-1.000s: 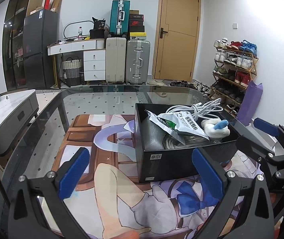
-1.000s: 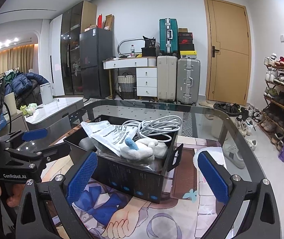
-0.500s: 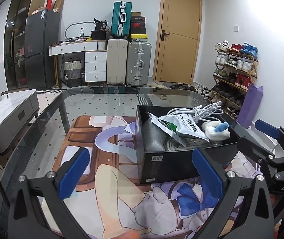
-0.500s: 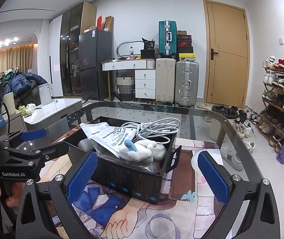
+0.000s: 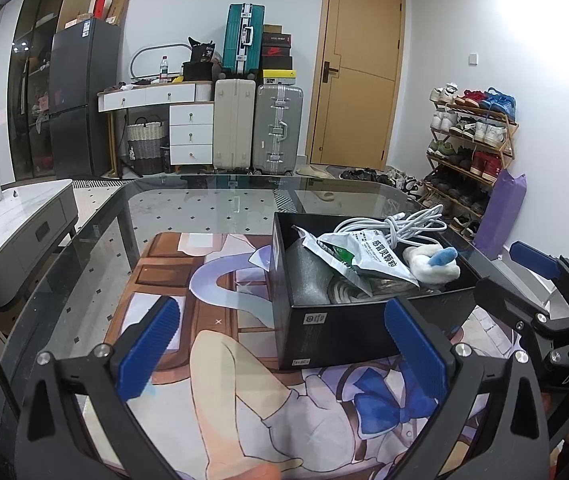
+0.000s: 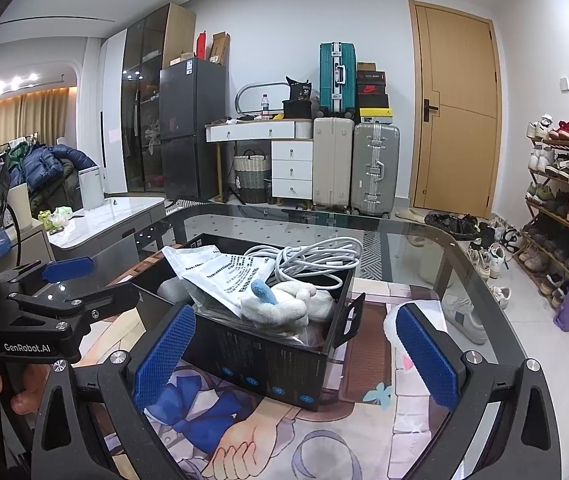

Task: Organize soft objects

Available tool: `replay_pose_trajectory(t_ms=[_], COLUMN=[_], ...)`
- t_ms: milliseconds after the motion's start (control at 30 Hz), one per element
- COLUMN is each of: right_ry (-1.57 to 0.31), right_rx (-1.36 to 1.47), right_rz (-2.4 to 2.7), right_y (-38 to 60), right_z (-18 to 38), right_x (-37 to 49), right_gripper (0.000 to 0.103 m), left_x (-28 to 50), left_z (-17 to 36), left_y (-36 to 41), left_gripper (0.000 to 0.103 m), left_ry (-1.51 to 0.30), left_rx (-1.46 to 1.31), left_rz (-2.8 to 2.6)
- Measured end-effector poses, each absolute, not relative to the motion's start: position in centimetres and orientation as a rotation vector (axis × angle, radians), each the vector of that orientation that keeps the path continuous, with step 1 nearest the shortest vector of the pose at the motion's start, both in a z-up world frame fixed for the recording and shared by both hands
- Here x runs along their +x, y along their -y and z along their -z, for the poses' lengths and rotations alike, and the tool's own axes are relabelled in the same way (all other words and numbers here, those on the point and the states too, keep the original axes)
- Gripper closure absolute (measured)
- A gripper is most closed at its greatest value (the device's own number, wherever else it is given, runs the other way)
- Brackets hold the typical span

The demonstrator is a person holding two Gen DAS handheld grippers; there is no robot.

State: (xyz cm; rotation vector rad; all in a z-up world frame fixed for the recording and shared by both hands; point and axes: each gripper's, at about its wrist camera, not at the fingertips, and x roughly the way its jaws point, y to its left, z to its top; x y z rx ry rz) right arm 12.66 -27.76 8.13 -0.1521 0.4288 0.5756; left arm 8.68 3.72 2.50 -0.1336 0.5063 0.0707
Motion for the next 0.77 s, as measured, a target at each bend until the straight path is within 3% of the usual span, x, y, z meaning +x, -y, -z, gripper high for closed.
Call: replay_pose_trajectory(t_ms=[767], right_ry=[-0.445], right_rx=[-0.165], right_rz=[-0.591], right_y=[27.62], right_z=[-7.86], right_x=[12.97], right_gripper=[0.001], left_x=[8.62], left_z=[-2.73], left_y=[-3.36], left_gripper=[0.000], left_ry=[-0.494], left_rx=[-0.134], left_rz=[-0.046])
